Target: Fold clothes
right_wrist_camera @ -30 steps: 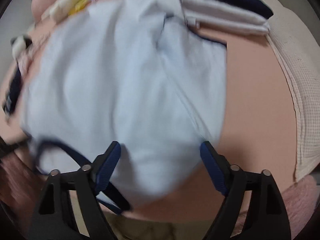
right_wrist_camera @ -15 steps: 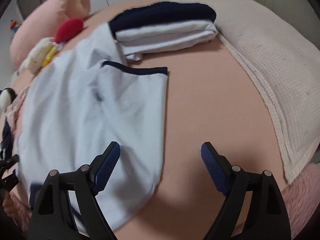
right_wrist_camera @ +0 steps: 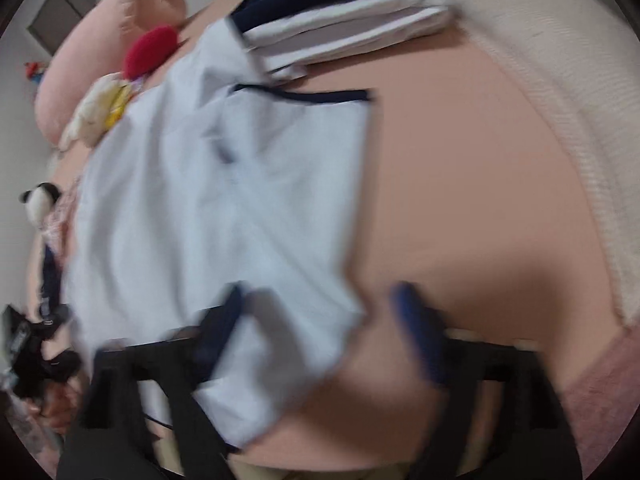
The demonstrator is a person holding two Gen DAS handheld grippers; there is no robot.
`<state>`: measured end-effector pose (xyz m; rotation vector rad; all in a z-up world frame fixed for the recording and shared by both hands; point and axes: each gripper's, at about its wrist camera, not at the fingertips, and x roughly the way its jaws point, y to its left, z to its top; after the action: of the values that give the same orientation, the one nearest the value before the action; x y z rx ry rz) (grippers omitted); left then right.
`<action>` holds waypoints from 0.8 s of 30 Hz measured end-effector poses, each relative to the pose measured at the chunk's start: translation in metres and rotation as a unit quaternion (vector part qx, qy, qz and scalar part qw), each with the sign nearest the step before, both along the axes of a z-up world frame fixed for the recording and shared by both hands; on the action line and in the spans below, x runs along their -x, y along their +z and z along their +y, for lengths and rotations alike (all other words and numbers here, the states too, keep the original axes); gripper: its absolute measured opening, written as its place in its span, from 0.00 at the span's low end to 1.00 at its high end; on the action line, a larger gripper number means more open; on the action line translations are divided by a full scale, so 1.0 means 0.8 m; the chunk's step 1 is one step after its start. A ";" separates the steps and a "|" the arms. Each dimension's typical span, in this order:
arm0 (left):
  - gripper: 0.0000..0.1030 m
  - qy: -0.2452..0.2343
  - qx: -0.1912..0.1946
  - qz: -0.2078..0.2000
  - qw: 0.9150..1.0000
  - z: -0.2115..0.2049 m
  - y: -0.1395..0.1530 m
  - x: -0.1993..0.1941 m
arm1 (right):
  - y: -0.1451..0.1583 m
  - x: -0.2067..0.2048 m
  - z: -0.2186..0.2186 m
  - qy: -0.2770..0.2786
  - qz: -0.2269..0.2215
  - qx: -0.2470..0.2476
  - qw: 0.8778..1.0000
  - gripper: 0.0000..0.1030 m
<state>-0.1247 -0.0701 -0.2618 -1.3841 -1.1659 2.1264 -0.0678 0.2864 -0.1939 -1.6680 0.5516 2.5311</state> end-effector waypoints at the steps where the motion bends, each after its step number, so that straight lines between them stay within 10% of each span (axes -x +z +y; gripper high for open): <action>1: 0.46 -0.002 0.001 0.004 1.000 0.003 0.002 0.005 | 0.000 0.008 -0.013 0.018 -0.002 -0.024 1.000 0.98; 4: 0.14 -0.003 -0.002 0.012 1.000 0.000 0.007 0.016 | 0.001 0.033 -0.052 0.070 -0.007 -0.097 0.993 0.68; 6: 0.12 -0.006 0.020 0.018 1.000 0.003 0.015 0.019 | 0.011 0.041 -0.061 0.090 0.000 -0.053 0.995 0.29; 9: 0.08 -0.001 0.036 0.047 0.998 -0.008 0.043 -0.002 | 0.022 0.042 -0.060 0.093 0.014 0.030 0.995 0.14; 19: 0.06 -0.011 0.058 0.153 0.987 -0.060 0.180 -0.105 | 0.120 -0.034 -0.061 0.144 0.098 0.165 0.971 0.09; 24: 0.06 -0.003 0.094 0.085 0.992 -0.076 0.140 -0.108 | 0.097 -0.073 -0.040 0.095 0.064 0.096 0.989 0.12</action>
<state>-0.0384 -0.1306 -0.1499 -1.2495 -0.9144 2.3477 -0.0092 0.2541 -0.1162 -1.7001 0.6970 2.8189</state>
